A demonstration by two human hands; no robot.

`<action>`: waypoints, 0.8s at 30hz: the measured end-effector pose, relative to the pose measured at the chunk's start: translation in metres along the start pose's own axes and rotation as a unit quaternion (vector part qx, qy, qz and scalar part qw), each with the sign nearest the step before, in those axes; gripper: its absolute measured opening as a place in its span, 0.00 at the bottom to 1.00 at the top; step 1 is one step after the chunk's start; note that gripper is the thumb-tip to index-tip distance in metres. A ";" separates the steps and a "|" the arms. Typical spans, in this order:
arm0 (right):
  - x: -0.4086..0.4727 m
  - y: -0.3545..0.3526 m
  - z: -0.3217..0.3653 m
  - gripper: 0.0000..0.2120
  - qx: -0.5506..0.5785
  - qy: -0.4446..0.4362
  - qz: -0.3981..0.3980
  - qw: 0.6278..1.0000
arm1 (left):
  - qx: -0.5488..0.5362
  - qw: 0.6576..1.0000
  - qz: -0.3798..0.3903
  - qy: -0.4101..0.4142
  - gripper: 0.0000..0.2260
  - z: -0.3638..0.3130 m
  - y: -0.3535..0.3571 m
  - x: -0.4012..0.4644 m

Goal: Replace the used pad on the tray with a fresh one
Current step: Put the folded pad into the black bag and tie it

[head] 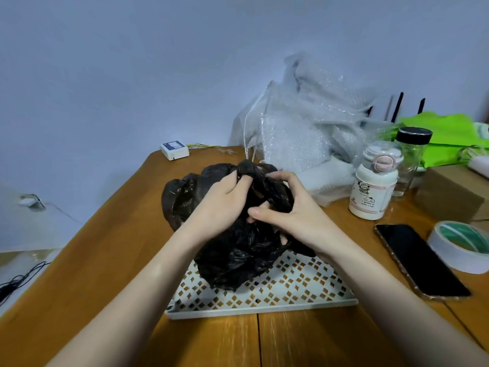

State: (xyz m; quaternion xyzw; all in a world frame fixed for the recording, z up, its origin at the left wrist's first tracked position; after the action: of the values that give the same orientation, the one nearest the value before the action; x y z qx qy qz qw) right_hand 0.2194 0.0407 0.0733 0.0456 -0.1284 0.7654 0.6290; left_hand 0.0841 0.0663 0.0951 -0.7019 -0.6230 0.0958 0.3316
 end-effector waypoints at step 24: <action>-0.004 -0.018 0.018 0.13 0.240 -0.027 -0.051 0.969 | -0.063 0.977 0.072 0.192 0.39 -0.026 0.012 -0.005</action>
State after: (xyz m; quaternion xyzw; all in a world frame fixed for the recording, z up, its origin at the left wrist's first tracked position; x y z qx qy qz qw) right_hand 0.2359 0.0354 0.0918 0.2225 0.0449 0.7390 0.6343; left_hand 0.1067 0.0524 0.1061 -0.7696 -0.5005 -0.0563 0.3925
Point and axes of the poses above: each hand's wrist, its own x-axis towards the middle knuckle, its own y-axis out of the palm, z = x × y, the point moved 3 cm from there along x, towards the middle knuckle, and after that the axes turned 4 degrees about x, right-handed, at the moved point
